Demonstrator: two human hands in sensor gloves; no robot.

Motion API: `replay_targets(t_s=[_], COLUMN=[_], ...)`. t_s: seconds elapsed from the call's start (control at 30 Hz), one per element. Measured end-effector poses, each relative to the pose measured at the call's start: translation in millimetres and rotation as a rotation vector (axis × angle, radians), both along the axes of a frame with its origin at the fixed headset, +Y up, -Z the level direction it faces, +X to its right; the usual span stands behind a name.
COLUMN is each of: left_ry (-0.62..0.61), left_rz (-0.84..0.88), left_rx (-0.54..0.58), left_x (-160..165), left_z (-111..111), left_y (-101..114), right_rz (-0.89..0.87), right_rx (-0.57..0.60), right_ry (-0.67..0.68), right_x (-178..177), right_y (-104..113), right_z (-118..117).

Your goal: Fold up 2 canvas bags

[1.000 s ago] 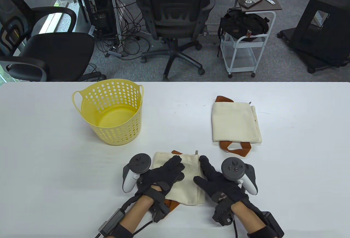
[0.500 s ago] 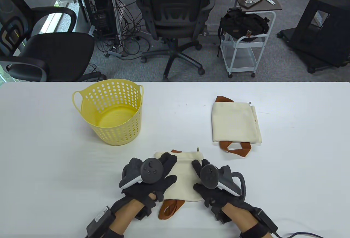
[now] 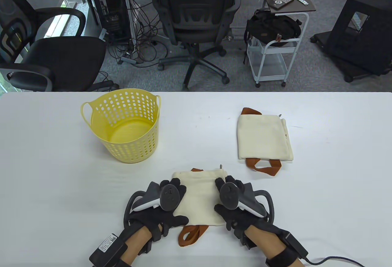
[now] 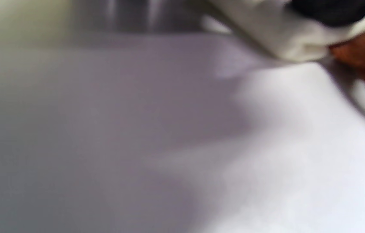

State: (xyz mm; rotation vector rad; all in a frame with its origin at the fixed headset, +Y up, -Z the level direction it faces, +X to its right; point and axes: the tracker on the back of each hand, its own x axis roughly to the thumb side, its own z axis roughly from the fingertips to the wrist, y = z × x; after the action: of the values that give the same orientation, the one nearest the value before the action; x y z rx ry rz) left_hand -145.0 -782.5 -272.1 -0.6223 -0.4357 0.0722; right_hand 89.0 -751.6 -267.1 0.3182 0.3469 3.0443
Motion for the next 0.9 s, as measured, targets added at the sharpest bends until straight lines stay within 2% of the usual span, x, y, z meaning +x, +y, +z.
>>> replay_targets(t_s=[0.17, 0.23, 0.27, 0.33, 0.37, 0.43, 0.57, 0.77, 0.83, 0.9], left_ry=[0.013, 0.014, 0.014, 0.013, 0.013, 0.014, 0.015, 0.023, 0.025, 0.022], left_rz=[-0.006, -0.006, -0.008, -0.007, -0.007, -0.009, -0.016, -0.029, -0.028, -0.033], left_rx=[-0.002, -0.007, -0.007, -0.009, -0.010, -0.012, -0.015, -0.008, -0.003, 0.002], left_x=[-1.3, -1.0, -0.8, -0.9, -1.0, -0.8, -0.3, -2.3, -0.8, -0.8], left_z=[0.4, 0.2, 0.1, -0.1, -0.4, -0.6, -1.7, -1.1, 0.4, 0.4], left_y=[-0.5, -0.4, -0.3, -0.5, -0.9, -0.9, 0.1, -0.1, 0.5, 0.4], right_rz=[0.135, 0.109, 0.029, -0.053, -0.074, -0.030, -0.129, -0.012, -0.063, -0.093], right_rx=[0.134, 0.176, 0.144, 0.101, 0.043, -0.035, -0.144, -0.125, -0.131, -0.065], right_ry=[-0.011, 0.038, 0.120, 0.174, 0.205, 0.182, 0.098, 0.013, -0.010, -0.051], right_x=[-27.9, -33.0, -36.0, -39.5, -43.1, -44.4, -30.8, -1.5, 10.9, 13.8], right_y=[21.2, 21.8, 17.8, 9.8, 0.0, -13.6, -23.8, -22.3, -22.7, -21.9], right_z=[5.7, 9.6, 10.0, 10.5, 8.7, 5.2, -3.3, -5.9, -4.2, -0.1])
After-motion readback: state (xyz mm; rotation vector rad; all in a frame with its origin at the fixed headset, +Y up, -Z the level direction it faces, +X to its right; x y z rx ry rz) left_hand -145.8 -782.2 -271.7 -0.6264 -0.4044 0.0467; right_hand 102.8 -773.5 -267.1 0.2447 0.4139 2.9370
